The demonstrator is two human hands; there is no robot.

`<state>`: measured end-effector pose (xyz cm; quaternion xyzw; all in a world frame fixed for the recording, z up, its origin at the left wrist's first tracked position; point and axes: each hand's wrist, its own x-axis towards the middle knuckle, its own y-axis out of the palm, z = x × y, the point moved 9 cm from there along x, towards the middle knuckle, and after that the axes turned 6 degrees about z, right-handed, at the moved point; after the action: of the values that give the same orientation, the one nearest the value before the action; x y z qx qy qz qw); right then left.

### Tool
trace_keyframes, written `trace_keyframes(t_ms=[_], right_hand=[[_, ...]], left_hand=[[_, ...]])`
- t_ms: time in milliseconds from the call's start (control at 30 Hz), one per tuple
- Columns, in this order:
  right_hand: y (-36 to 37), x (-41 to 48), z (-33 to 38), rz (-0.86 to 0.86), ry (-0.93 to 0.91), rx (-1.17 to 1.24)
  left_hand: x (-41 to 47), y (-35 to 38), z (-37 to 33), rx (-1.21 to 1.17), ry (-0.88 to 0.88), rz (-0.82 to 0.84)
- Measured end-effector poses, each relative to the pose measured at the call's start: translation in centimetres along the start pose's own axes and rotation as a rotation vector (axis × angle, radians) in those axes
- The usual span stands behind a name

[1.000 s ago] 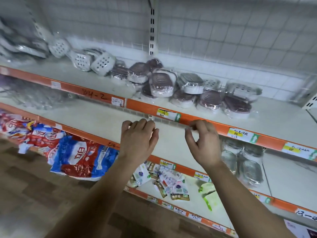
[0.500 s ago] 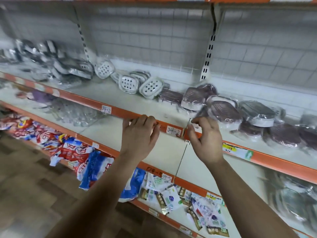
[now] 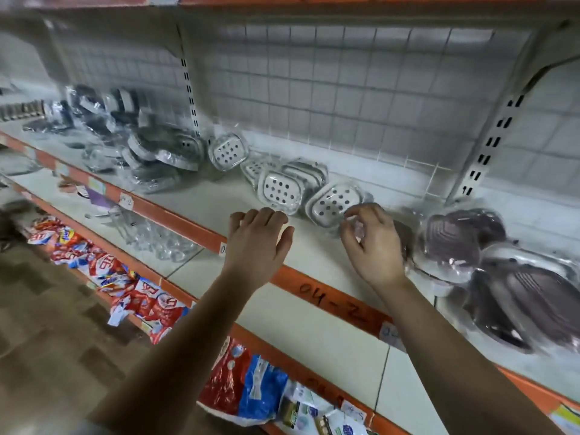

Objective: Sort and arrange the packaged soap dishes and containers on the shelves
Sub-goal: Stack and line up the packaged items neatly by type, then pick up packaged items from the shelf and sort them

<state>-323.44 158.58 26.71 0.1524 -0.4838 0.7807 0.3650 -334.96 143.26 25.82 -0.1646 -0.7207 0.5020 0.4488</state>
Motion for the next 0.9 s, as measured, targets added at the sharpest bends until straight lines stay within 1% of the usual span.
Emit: trace_keyframes(t_ms=[167,267,367,467,667,767,900], right_hand=[[3.2,4.6,-1.6,0.018,0.005,-0.018],[4.2,6.2,-2.8,0.025,0.027,-0.058],[4.7,7.7,-3.9,0.004,0.075,-0.096],[5.0,8.3,-4.2,-0.039,0.113,-0.126],[5.2,8.1,-3.8,-0.166,0.245,-0.202],[5.3,7.4,-3.0,-0.236,0.303,-0.244],[5.8,6.0,-1.4,-0.303,0.322,-0.313]], left_hand=[[5.1,3.5,3.5,-0.063,-0.020,0.010],[7.4,5.4,4.7,-0.074,0.011,0.041],[10.2,6.5,6.0,-0.117,0.049,0.026],[13.1,7.7,7.0,-0.133,0.093,0.058],[18.1,9.7,9.0,-0.201,0.186,0.122],[19.0,10.7,9.6,-0.245,0.244,0.164],[19.1,10.9,9.9,-0.357,0.337,0.164]])
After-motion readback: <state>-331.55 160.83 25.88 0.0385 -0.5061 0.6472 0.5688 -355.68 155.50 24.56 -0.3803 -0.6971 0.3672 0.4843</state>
